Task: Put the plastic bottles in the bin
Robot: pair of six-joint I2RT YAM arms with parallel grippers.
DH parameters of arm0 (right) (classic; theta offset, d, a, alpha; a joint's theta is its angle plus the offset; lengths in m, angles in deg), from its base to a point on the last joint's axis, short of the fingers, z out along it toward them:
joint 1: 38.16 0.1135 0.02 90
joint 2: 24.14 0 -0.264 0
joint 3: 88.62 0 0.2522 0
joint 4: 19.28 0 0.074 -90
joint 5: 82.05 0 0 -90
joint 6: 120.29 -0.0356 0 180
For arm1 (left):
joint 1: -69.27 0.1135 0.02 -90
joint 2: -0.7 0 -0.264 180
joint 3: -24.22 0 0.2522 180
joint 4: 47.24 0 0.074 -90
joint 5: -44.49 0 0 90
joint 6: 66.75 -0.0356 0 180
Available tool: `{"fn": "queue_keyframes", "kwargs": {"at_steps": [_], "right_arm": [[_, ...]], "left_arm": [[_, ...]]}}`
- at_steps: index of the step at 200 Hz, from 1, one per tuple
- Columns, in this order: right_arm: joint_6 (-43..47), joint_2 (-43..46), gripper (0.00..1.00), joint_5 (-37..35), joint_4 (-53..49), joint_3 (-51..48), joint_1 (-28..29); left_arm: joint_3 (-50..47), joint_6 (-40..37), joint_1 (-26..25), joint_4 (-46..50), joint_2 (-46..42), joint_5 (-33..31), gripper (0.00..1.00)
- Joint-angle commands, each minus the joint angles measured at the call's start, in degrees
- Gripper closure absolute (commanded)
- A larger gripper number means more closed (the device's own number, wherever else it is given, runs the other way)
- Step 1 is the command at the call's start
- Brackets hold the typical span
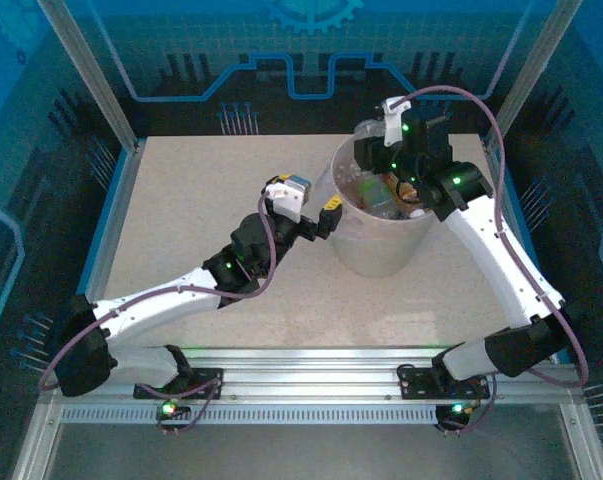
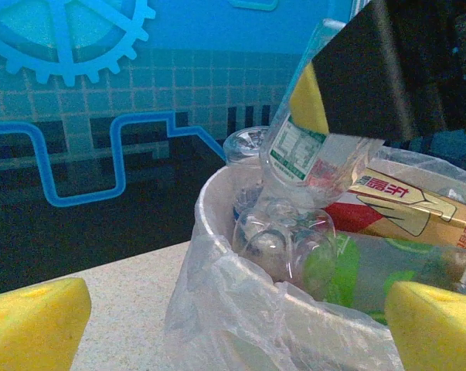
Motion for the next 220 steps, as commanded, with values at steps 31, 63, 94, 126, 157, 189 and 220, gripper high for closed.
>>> {"fn": "queue_keyframes", "kwargs": {"at_steps": [31, 63, 94, 126, 157, 189, 220], "right_arm": [[-1.32, 4.11, 0.42, 0.54, 5.80, -10.18, -0.42], [-1.59, 8.69, 0.37, 0.50, 9.86, -16.52, -0.76], [-1.42, 12.78, 0.16, 2.72, 10.88, -19.00, -1.20], [-1.15, 13.95, 0.05, 4.89, 8.38, -16.91, -1.28], [-1.15, 14.58, 0.03, 5.24, 6.27, -14.63, -1.39], [-1.42, 15.76, 0.03, 5.10, 5.66, -13.85, -1.38], [-1.72, 15.93, 0.03, 1.85, 3.97, -12.06, -1.81]], "left_arm": [[2.25, 1.64, 0.56, -0.30, 1.11, -0.71, 0.01], [2.25, 1.67, 0.56, -0.15, 1.37, -0.78, 0.01], [2.42, 1.62, 0.64, -0.19, 1.72, -0.82, 0.01], [2.51, 1.84, 0.69, -0.14, 2.03, -0.84, 0.01], [2.51, 1.75, 0.73, -0.03, 1.99, -0.73, 0.01], [2.43, 1.67, 0.69, 0.12, 1.90, -0.86, 0.01], [2.41, 1.64, 0.82, 0.13, 1.99, -0.69, 0.01]]}}
